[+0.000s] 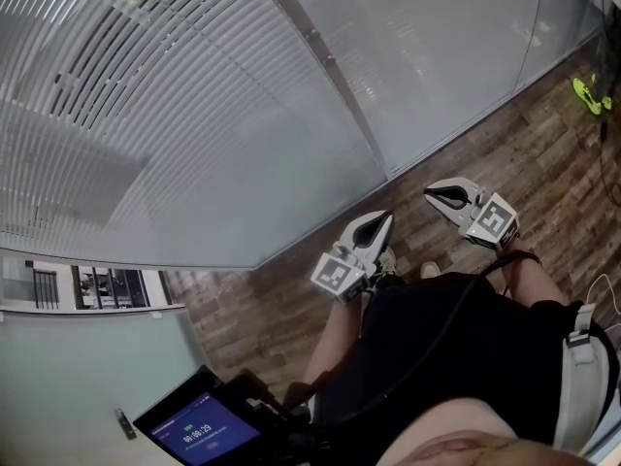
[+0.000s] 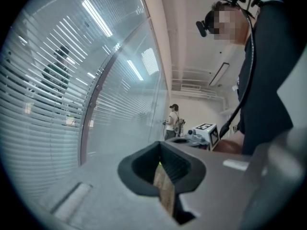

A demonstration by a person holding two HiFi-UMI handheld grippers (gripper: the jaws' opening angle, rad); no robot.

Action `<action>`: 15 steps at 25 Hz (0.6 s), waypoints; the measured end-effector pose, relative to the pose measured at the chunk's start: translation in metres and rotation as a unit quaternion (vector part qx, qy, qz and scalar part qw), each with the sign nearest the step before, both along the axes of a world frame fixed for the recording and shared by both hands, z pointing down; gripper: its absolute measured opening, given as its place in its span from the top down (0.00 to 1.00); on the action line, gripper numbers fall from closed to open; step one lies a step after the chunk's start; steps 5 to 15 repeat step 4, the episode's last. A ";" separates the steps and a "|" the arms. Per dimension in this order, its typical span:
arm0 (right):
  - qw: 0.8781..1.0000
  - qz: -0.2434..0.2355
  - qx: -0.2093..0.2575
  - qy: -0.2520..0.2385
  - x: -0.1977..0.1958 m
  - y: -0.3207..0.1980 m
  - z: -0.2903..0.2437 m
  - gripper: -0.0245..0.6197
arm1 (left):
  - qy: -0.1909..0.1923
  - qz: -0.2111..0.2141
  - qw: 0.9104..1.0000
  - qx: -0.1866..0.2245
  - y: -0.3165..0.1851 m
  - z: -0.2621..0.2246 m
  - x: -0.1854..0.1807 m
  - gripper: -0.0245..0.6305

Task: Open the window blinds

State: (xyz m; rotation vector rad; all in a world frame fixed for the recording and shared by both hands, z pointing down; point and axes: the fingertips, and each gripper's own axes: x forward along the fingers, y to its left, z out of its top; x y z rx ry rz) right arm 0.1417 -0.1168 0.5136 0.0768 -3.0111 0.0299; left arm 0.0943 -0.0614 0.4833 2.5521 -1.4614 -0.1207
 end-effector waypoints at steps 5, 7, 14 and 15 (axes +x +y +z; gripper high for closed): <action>1.000 0.005 0.000 0.007 0.003 -0.006 0.009 0.95 | -0.002 -0.004 1.000 -0.003 -0.004 0.001 -0.001 0.96; 1.000 0.005 0.000 0.007 0.003 -0.006 0.009 0.95 | -0.002 -0.004 1.000 -0.003 -0.004 0.001 -0.001 0.96; 1.000 0.005 0.000 0.007 0.003 -0.006 0.009 0.95 | -0.002 -0.004 1.000 -0.003 -0.004 0.001 -0.001 0.96; 1.000 0.005 0.000 0.007 0.003 -0.006 0.009 0.95 | -0.002 -0.004 1.000 -0.003 -0.004 0.001 -0.001 0.96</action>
